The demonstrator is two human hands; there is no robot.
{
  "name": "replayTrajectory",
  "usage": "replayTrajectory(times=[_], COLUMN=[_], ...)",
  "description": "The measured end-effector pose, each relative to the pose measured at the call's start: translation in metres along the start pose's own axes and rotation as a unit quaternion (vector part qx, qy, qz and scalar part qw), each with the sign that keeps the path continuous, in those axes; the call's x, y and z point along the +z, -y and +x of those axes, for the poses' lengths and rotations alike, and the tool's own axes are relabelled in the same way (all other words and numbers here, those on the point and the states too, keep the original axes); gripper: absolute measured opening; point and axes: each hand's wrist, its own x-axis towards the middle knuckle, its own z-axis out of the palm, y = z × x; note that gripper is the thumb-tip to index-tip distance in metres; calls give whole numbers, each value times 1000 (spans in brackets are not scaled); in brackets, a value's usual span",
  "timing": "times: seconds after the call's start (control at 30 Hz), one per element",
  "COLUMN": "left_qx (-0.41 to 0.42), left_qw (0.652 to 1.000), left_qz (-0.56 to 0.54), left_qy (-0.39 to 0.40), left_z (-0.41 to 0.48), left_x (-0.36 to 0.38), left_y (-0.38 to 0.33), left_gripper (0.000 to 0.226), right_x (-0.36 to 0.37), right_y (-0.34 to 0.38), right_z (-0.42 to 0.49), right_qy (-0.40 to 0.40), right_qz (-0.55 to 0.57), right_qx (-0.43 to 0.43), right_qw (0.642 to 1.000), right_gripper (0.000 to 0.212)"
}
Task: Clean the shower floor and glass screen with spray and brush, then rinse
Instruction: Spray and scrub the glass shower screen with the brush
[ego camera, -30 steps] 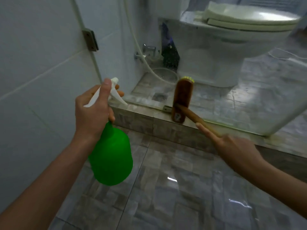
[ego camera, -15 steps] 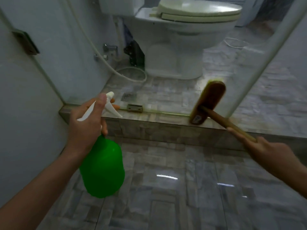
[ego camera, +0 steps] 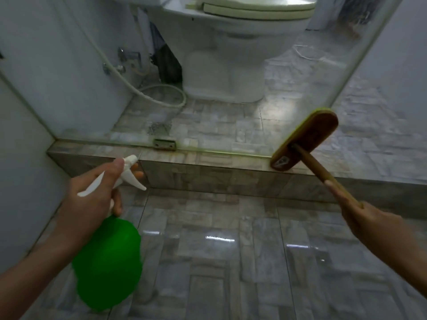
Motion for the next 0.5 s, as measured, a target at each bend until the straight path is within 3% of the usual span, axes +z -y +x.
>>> replayTrajectory(times=[0.07,0.23,0.4,0.5], left_qx=[-15,-19,-30,-58], left_qw=[999,997,995,990], left_qz=[14,37,-7,-2], left_qy=[-31,-71,-92,-126], left_z=[-2,-13,-22,-31], left_x=[0,2,3,-1], left_y=[8,45,44,7], left_gripper=[37,42,48,38], right_x=[11,46,32,3], right_y=[31,105,171,197], right_z=[6,31,53,60], right_qy=[-56,-101,-42,28], right_qz=[17,81,189,223], right_qx=[-8,-64,-108,-123], right_qw=[998,990,975,967], right_gripper=[69,57,51,51])
